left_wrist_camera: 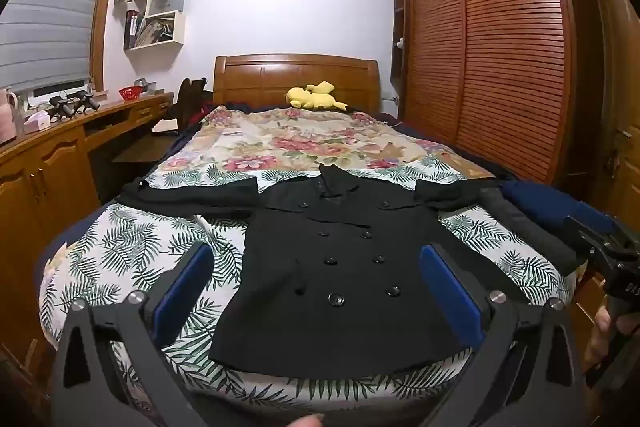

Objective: Fold large clothes

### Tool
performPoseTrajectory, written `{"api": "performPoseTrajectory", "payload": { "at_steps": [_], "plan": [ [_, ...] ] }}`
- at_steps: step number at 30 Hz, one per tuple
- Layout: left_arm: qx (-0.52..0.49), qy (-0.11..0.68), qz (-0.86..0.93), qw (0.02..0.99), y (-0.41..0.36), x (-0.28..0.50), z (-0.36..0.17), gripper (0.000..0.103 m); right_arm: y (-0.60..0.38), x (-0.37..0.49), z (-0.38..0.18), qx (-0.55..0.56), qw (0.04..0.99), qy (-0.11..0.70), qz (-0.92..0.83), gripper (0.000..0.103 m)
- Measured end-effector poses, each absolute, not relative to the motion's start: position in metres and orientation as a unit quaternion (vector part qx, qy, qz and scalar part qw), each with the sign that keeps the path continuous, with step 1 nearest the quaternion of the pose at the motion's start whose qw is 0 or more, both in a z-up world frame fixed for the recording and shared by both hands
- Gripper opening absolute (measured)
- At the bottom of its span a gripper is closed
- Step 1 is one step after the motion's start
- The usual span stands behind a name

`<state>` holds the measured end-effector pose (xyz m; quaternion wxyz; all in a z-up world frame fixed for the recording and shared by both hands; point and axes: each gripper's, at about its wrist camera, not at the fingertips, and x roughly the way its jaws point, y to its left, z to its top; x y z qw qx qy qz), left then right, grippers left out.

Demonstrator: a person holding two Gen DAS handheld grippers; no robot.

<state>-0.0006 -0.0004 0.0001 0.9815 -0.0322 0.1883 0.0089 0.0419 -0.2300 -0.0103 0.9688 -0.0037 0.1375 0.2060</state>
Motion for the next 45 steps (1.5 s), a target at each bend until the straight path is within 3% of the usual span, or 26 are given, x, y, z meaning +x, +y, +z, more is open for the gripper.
{"api": "performPoseTrajectory", "payload": {
  "at_steps": [45],
  "plan": [
    [-0.022,0.180,0.012,0.983,-0.012,-0.006,0.007,0.103,-0.232,0.039,-0.007,0.001,0.968,0.140,0.206,0.103]
  ]
}}
